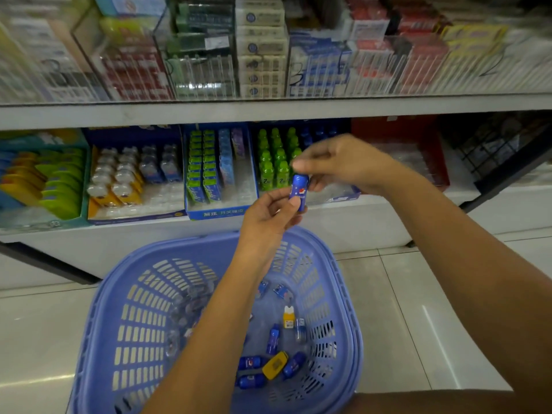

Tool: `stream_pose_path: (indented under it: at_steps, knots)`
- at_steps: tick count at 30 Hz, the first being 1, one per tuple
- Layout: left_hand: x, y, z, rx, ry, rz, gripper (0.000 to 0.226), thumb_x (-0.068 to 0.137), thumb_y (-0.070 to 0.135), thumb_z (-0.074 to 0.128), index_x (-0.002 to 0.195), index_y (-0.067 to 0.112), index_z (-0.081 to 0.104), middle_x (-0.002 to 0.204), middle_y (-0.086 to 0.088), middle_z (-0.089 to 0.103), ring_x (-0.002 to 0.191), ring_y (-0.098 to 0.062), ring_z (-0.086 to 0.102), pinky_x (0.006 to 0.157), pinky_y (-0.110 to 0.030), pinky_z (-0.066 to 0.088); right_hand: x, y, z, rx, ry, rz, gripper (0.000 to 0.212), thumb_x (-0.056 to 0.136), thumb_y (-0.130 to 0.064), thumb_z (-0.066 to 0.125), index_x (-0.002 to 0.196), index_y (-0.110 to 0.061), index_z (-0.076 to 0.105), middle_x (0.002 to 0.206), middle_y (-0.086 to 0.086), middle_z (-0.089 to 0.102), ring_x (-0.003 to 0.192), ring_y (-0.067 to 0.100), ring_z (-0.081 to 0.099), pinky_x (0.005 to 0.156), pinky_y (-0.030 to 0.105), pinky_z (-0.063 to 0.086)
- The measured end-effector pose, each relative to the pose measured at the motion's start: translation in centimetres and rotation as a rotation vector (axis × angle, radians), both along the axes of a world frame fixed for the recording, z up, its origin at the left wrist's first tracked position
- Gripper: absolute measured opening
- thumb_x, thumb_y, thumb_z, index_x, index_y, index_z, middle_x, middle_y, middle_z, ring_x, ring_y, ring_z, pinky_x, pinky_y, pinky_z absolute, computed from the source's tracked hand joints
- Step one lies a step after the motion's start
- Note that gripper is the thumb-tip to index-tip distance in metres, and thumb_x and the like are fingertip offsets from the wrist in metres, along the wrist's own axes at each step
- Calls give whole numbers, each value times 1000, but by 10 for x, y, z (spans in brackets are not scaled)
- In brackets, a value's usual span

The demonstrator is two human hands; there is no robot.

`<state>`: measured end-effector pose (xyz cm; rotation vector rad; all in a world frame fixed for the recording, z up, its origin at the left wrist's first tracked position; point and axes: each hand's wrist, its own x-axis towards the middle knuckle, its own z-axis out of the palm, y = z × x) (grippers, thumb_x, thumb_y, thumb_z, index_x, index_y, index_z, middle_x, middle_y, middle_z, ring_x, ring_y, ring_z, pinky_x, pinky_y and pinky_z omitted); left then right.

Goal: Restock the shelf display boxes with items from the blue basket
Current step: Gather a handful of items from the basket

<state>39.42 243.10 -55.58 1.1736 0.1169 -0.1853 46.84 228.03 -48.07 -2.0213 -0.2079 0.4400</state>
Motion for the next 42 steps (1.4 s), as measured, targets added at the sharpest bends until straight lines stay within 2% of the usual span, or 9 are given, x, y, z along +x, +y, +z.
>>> stream_pose_path:
  at_steps: [5,9,12,19,26,31,34,38,42]
  knots:
    - [17,-20,5,259,-125,55,29,94,13,56,122,6,55,116,-11,64,98,-13,63,82,-16,51,6,-8,-4,22,-70,-178,25,75,-12,77,97,-2,70,84,14,72,67,13,67,68,20,58]
    - [18,-20,-17,1076,-309,-193,52,98,31,48,146,14,34,149,-4,39,136,-19,37,103,-20,31,34,-37,-21,-101,-264,-405,28,79,-15,75,105,-8,70,104,11,70,80,10,63,85,21,54]
    - [15,-16,-31,1369,-450,-328,59,100,29,44,151,11,20,158,-5,18,146,-19,13,118,-26,7,48,-44,-36,-276,-317,-393,32,81,-18,74,111,-9,69,114,11,68,96,14,61,77,7,42]
    - [17,-12,-41,1418,-548,-309,62,99,26,44,152,11,14,160,-3,13,147,-16,9,114,-19,-8,63,-40,-51,-474,-301,-245,40,83,-26,71,120,-12,65,127,13,60,114,26,58,99,29,44]
    - [20,-11,-41,1400,-542,-349,62,99,25,45,152,11,14,160,-2,12,147,-15,9,113,-16,-9,70,-37,-50,-645,-278,-145,45,83,-31,70,124,-13,62,136,12,54,124,27,50,101,26,37]
    - [10,-3,-28,1197,-477,-318,57,99,25,47,150,14,25,158,-1,22,143,-16,23,114,-23,19,51,-33,-33,-704,-275,-137,54,83,-28,71,132,-13,54,134,11,55,119,26,54,97,26,40]
    - [-9,18,-42,1076,-433,-196,41,98,23,49,138,15,44,143,-5,46,126,-21,46,103,-35,43,15,-22,-17,-713,-447,-100,43,78,-29,75,114,-11,62,106,11,67,92,26,62,78,29,45]
    - [-43,55,-97,1206,-146,-519,27,97,15,48,121,8,58,121,-11,63,107,-26,59,91,-35,47,-45,19,-32,-780,-98,360,27,75,-38,76,94,-21,67,87,-6,61,75,10,53,56,19,37]
    - [-85,78,-157,1285,108,-916,31,96,11,47,123,7,58,127,-13,59,113,-26,54,94,-33,41,-92,63,-117,-861,270,667,33,88,-23,66,113,-2,65,109,13,66,98,29,61,81,32,49]
